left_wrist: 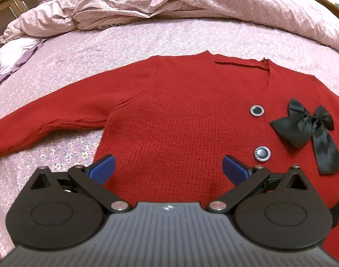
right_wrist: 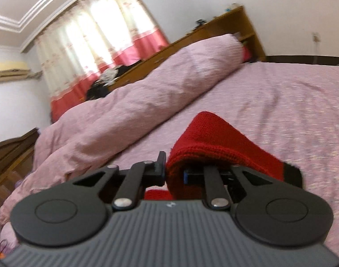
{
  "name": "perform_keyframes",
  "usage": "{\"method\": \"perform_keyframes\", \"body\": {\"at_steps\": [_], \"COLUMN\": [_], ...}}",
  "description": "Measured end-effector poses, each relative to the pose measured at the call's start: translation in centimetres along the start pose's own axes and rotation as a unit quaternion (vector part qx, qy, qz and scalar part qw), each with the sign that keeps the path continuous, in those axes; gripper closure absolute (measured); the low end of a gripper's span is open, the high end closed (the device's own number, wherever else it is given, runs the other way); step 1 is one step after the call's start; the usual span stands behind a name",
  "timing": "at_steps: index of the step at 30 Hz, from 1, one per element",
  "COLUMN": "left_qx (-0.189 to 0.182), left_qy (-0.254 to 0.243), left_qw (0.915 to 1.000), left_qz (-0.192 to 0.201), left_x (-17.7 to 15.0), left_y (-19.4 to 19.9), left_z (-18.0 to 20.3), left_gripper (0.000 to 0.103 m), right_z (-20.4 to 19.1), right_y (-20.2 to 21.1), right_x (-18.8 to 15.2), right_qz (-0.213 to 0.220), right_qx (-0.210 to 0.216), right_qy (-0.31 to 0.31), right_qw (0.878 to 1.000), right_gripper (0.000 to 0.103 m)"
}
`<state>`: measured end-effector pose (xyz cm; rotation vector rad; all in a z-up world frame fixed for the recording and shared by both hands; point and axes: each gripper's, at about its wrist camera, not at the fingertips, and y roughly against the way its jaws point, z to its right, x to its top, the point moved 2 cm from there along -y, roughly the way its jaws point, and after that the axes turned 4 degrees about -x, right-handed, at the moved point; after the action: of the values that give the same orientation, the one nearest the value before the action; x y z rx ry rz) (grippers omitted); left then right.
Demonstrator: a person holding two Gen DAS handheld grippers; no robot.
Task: Fold small clothes
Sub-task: 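Fold the held sleeve across the cardigan body and open the right tool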
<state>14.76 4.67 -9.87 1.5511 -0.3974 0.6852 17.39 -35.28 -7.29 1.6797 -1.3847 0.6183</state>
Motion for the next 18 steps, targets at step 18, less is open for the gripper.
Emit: {"method": "perform_keyframes", "body": {"at_steps": [18], "left_qx": [0.012], "left_qy": [0.025], "left_qw": [0.9995], "left_qz": [0.015], "left_x": [-0.4], "left_y": [0.5], "left_z": [-3.1], "left_gripper": [0.000], "right_z": [-13.2], "right_y": [-1.9], "right_x": [-7.4], "right_qz": [-0.077], "right_qx": [0.099], "right_qy": [0.101], "right_qw": [0.987], "right_gripper": [0.086]}}
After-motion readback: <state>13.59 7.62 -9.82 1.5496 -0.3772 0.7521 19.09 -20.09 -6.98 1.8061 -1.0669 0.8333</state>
